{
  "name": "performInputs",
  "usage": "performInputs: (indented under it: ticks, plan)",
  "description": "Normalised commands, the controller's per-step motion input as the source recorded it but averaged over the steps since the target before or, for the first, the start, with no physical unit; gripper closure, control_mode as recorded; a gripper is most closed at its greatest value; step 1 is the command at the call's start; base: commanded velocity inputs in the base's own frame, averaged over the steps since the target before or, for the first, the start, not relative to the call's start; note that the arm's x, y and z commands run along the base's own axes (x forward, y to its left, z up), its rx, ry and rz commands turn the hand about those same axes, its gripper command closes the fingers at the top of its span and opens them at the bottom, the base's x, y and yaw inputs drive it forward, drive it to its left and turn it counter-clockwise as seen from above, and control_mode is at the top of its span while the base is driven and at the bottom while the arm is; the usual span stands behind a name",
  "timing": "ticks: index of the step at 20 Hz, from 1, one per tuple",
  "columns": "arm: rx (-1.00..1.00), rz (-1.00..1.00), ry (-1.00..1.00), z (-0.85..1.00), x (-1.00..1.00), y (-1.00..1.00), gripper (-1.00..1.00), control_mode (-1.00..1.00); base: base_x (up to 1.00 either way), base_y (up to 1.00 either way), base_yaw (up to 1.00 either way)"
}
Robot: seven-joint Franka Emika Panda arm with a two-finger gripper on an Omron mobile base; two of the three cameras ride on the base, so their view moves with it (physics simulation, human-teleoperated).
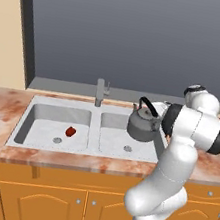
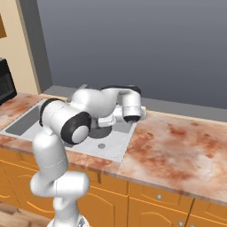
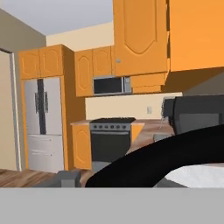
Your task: Open the cabinet, pick the kettle from the cabinet, and place it in the sink.
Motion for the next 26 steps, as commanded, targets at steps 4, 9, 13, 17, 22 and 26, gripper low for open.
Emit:
performInputs:
  ticks: [4,9,13,17,22,26]
  plan:
    - [0.01,0.0,0.0,-0.18,0.12,0.07,1.0,-1.0,0.0,0.0,0.0]
    - [0.0,0.0,-0.02,-0.16,0.09,0.05,1.0,-1.0,0.0,0.0,0.0]
    - [0.0,0.0,-0.02,-0.24,0.05,0.11,1.0,-1.0,0.0,0.0,0.0]
    - [0.0,0.0,-0.02,-0.29,0.09,0.16,1.0,-1.0,0.0,0.0,0.0]
    - [0.0,0.0,0.0,-0.25,0.19,0.12,1.0,-1.0,0.0,0.0,0.0]
    - [0.0,0.0,0.0,-0.25,0.28,0.05,1.0,-1.0,0.0,0.0,0.0]
